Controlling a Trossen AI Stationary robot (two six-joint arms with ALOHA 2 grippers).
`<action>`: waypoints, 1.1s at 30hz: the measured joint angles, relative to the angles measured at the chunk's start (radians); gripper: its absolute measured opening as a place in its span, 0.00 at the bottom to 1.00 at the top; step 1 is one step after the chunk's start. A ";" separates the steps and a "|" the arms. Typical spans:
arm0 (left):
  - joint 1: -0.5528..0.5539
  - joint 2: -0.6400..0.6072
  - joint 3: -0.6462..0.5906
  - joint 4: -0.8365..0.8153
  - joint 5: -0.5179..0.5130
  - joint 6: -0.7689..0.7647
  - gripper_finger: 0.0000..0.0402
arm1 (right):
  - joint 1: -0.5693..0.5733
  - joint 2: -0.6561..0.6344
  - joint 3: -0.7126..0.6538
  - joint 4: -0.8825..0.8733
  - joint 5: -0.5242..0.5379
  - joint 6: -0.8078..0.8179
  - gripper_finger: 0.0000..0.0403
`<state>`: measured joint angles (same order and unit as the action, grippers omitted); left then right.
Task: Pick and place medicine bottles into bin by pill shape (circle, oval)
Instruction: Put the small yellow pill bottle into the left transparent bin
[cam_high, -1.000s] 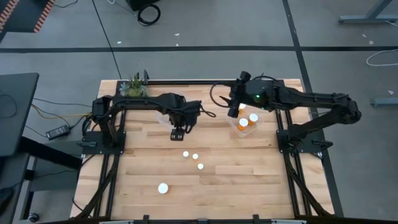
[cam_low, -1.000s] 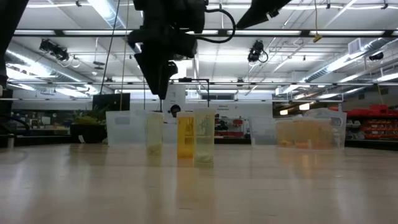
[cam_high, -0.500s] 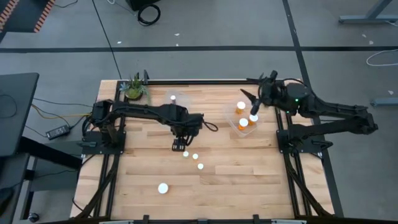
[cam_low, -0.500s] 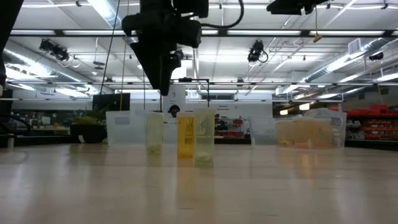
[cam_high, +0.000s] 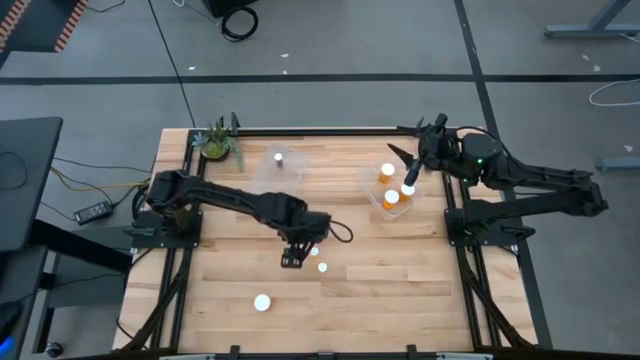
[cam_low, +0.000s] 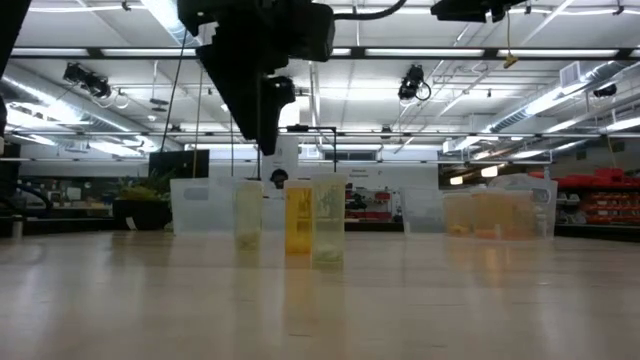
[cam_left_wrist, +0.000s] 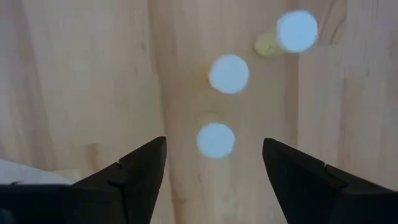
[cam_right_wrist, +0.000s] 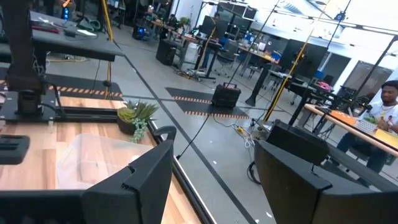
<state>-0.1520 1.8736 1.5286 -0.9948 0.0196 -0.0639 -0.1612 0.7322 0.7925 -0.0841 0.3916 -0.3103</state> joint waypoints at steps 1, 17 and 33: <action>-0.007 0.008 0.000 0.011 -0.002 -0.007 0.70 | 0.000 0.001 0.000 0.000 0.000 0.000 0.58; -0.061 0.140 0.002 0.023 -0.087 0.006 0.71 | 0.000 0.006 0.000 -0.002 -0.005 0.000 0.58; -0.061 0.156 0.001 0.010 -0.090 0.036 0.45 | 0.000 0.006 0.000 -0.003 -0.005 0.000 0.58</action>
<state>-0.2126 2.0296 1.5295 -0.9847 -0.0708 -0.0281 -0.1608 0.7387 0.7929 -0.0867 0.3870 -0.3107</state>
